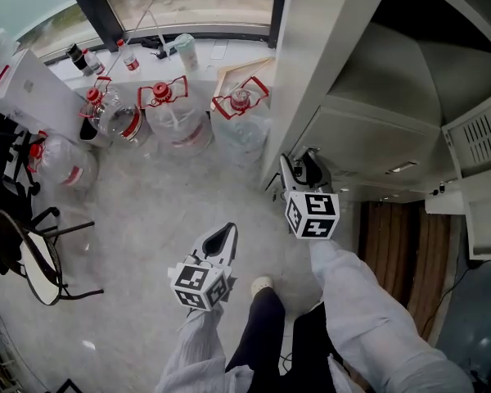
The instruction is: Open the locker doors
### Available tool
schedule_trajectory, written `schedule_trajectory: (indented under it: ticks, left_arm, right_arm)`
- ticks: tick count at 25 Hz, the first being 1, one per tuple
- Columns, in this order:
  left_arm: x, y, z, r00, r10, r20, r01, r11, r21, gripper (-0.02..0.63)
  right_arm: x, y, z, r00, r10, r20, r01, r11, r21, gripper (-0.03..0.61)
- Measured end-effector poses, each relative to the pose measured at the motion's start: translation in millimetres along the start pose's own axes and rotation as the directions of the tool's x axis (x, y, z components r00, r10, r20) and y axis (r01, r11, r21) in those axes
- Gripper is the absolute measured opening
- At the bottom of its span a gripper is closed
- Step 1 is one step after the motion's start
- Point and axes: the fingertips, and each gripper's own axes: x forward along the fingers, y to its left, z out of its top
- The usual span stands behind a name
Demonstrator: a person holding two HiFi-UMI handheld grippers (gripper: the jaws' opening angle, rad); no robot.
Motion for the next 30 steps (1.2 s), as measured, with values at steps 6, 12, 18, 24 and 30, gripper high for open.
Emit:
schedule_trajectory:
  ticks: [6,12,18,24,30]
  left_arm:
    - [-6.9,-3.2,-9.1,1.0,0.011,-0.013,-0.011,1.0,-0.002,0.014]
    - [-9.7,-9.8,-16.5,1.0,0.008,-0.021,-0.009,1.0,-0.021,0.014]
    - [-17.0,-14.0,-21.5,1.0,0.019,-0.019,-0.02,0.999,-0.037,0.014]
    - [-21.4,-19.1,-28.2,0.999,0.046,-0.025,-0.048,0.997,-0.067,0.014]
    - [-26.4,-28.6,-32.0,0.997,0.077,-0.016,-0.078,0.994,-0.07,0.014]
  right_arm:
    - [-13.8,-3.8,-6.2,0.996,-0.083,-0.019,0.083,0.997,0.007,0.143]
    - [-25.4,-3.6,-10.1,0.995,-0.096,-0.03,0.095,0.995,-0.023,0.104]
    - [-45.7,1.9,-18.6,0.996,-0.081,-0.035,0.08,0.995,-0.052,0.104]
    - [-57.3,3.5,-24.4,0.998,-0.028,-0.06,0.023,0.997,-0.068,0.104]
    - [-71.7,4.6,-29.0,0.998,0.036,-0.059,-0.041,0.996,-0.077,0.104]
